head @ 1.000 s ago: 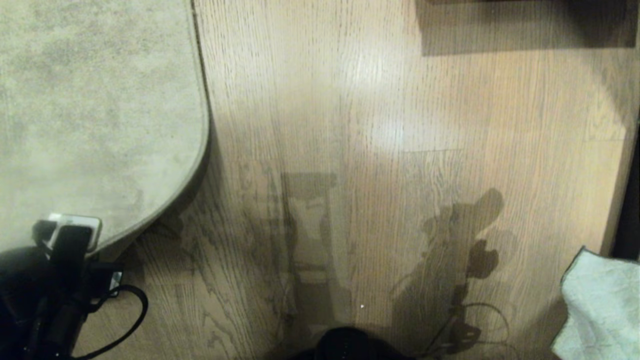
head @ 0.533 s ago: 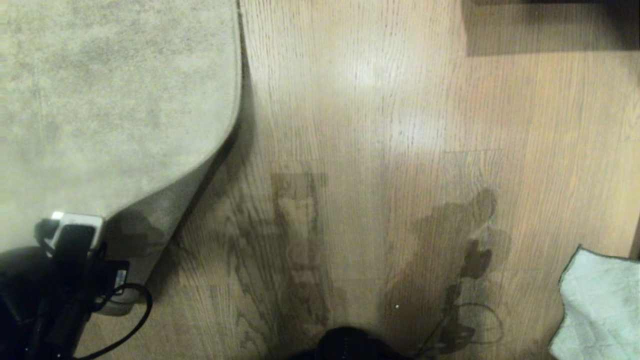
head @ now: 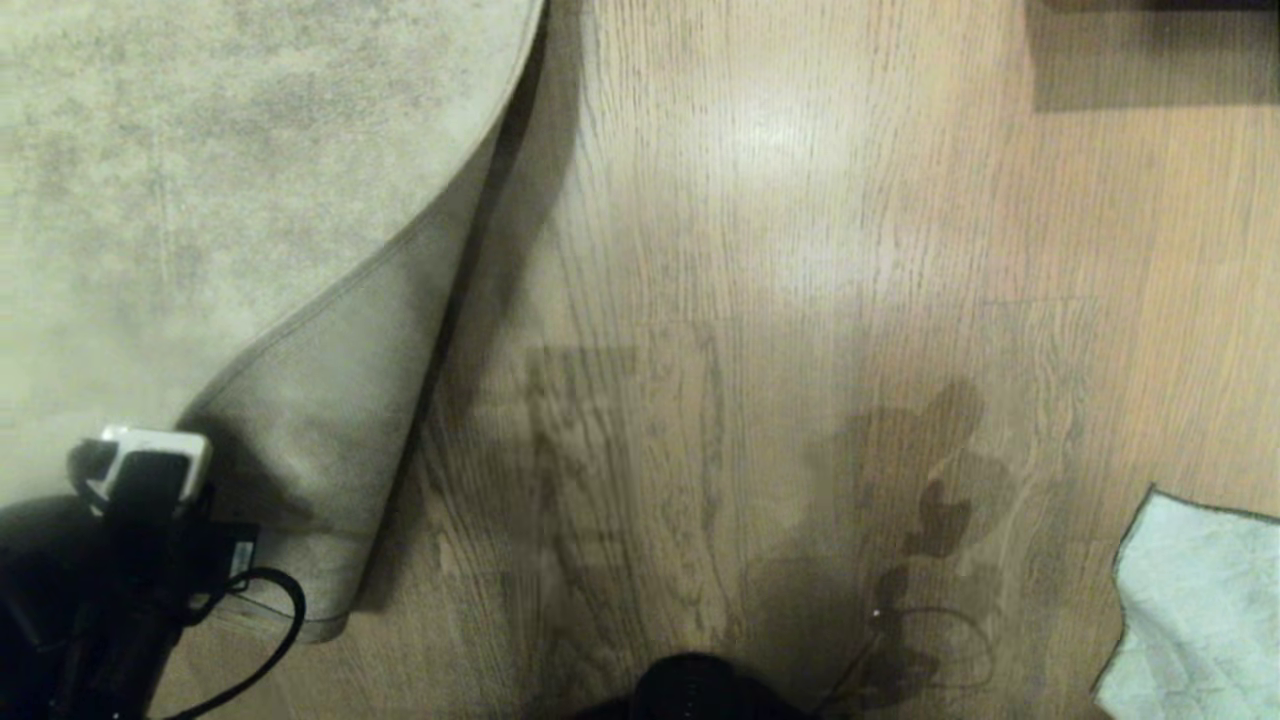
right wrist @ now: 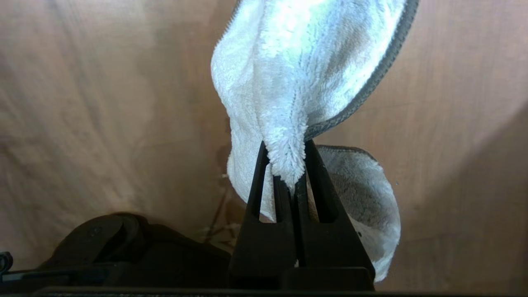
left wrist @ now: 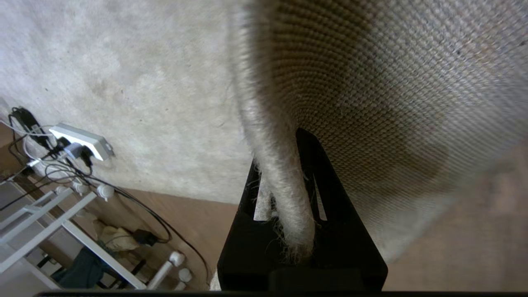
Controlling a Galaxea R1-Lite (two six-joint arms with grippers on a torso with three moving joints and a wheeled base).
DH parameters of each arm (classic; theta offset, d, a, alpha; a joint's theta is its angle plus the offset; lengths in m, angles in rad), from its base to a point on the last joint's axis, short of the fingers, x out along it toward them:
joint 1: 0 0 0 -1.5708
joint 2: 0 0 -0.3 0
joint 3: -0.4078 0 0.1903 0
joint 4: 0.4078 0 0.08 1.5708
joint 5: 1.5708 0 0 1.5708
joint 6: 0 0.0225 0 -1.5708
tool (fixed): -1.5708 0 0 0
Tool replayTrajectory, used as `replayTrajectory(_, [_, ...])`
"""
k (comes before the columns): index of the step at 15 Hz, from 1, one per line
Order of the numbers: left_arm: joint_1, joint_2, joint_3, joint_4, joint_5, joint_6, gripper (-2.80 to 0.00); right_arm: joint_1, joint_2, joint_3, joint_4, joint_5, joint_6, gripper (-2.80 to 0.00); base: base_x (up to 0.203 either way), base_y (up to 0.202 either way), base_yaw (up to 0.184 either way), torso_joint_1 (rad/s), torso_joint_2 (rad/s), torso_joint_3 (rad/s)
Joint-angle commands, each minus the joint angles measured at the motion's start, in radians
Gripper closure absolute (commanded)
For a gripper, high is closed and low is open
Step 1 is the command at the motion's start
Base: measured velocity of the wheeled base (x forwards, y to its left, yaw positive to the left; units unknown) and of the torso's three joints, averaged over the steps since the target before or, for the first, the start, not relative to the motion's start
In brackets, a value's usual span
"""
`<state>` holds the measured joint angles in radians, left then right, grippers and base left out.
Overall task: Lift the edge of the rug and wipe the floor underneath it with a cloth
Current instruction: Lift up the carpet
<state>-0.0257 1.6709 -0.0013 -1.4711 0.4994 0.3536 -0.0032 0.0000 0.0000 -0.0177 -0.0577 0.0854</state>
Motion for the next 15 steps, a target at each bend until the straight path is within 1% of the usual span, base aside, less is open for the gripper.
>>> replayTrajectory(1, [0.000,0.003,0.000,-0.006,0.005,0.002,0.00,0.000,0.002,0.000,-0.001,-0.001,0.001,0.00,0.000,0.189,-0.001,0.010,0.00,0.002])
replayTrajectory(3, [0.000,0.004,-0.003,-0.006,0.004,0.003,0.00,0.000,0.002,0.000,-0.001,-0.001,0.001,0.00,0.000,0.143,-0.001,-0.001,0.00,-0.001])
replayTrajectory(4, [-0.005,0.009,-0.008,-0.006,0.001,0.004,0.00,0.000,0.002,0.000,-0.001,-0.001,0.001,0.00,0.000,0.000,0.000,0.000,0.00,0.000])
replayTrajectory(6, [-0.002,0.013,-0.014,-0.007,-0.045,0.006,0.00,0.000,0.002,0.000,-0.001,-0.001,0.001,0.00,0.000,0.000,0.000,0.000,0.00,0.000])
replayTrajectory(8, [0.025,0.020,-0.021,-0.007,-0.101,0.011,0.00,0.000,0.002,0.000,-0.001,-0.001,0.001,0.00,0.000,0.000,0.000,0.000,0.00,0.000])
replayTrajectory(10, [0.048,0.026,-0.051,-0.008,-0.163,0.036,0.00,0.000,0.002,0.000,-0.001,-0.001,0.001,0.00,0.000,0.000,0.000,0.000,0.00,0.000])
replayTrajectory(12, [0.085,0.028,-0.102,-0.007,-0.239,0.048,0.00,0.000,0.002,0.000,-0.001,-0.001,0.001,0.00,0.000,0.000,0.000,0.000,0.00,0.000])
replayTrajectory(13, [0.106,0.036,-0.133,-0.006,-0.295,0.052,0.00,0.000,0.002,0.000,-0.001,-0.001,0.001,0.00,0.000,0.000,0.000,0.000,0.00,0.000])
replayTrajectory(15, [0.156,0.044,-0.175,-0.006,-0.404,0.080,0.00,0.000,0.002,0.000,-0.001,-0.001,0.001,0.00,0.000,0.000,0.000,0.000,0.00,0.000])
